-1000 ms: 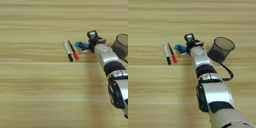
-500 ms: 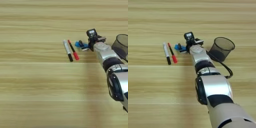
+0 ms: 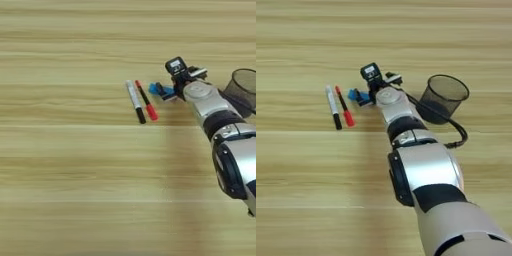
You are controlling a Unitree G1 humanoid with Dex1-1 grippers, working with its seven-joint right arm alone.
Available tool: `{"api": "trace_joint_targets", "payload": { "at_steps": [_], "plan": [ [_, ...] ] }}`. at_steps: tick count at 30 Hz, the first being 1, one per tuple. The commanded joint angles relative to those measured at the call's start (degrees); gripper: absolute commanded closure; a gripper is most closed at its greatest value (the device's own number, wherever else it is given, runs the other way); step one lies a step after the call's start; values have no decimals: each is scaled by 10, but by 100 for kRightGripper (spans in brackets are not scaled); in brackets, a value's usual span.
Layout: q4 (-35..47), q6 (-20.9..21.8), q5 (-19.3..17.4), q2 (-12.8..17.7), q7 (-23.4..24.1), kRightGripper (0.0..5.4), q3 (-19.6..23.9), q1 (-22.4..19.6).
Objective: Move the objects on the table
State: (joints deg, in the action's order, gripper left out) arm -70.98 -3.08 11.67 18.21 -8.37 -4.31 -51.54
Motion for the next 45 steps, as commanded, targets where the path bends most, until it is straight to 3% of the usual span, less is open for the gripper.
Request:
{"api": "trace_joint_targets", "payload": {
  "at_steps": [1, 14, 27, 34, 45],
  "plan": [
    [21, -15, 13, 3, -27, 3, -16, -17],
    [138, -57, 21, 18, -76, 3, -46, 58],
    [345, -151, 39, 46, -116, 3, -74, 171],
    [409, -184, 36, 56, -123, 3, -65, 195],
    [433, -198, 29, 57, -131, 3, -50, 202]
  ]
}}
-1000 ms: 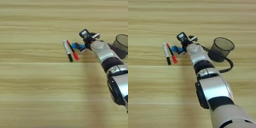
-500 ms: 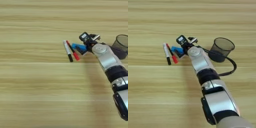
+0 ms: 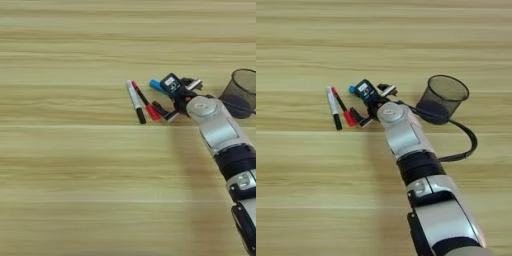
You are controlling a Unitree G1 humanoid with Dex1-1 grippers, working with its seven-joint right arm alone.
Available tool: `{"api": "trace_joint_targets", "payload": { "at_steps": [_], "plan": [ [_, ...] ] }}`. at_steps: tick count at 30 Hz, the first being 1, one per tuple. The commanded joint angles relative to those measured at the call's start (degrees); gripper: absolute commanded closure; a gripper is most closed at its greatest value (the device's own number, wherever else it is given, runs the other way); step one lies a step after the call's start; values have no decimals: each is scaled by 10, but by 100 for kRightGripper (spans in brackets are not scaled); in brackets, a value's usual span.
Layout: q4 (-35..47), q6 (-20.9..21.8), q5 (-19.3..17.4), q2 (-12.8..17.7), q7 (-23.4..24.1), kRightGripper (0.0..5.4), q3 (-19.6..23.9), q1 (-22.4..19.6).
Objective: Move the objects on the table
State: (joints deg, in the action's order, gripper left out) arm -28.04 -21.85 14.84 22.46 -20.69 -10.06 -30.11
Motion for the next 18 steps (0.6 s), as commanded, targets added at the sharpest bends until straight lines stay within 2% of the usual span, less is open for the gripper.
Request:
{"api": "trace_joint_targets", "payload": {
  "at_steps": [1, 13, 18],
  "plan": [
    [1, -10, -6, 14, -10, 3, 11, -13],
    [-96, 21, -37, 13, -5, 3, 51, -57],
    [-158, 40, -70, 13, -19, 3, 80, -88]
  ]
}}
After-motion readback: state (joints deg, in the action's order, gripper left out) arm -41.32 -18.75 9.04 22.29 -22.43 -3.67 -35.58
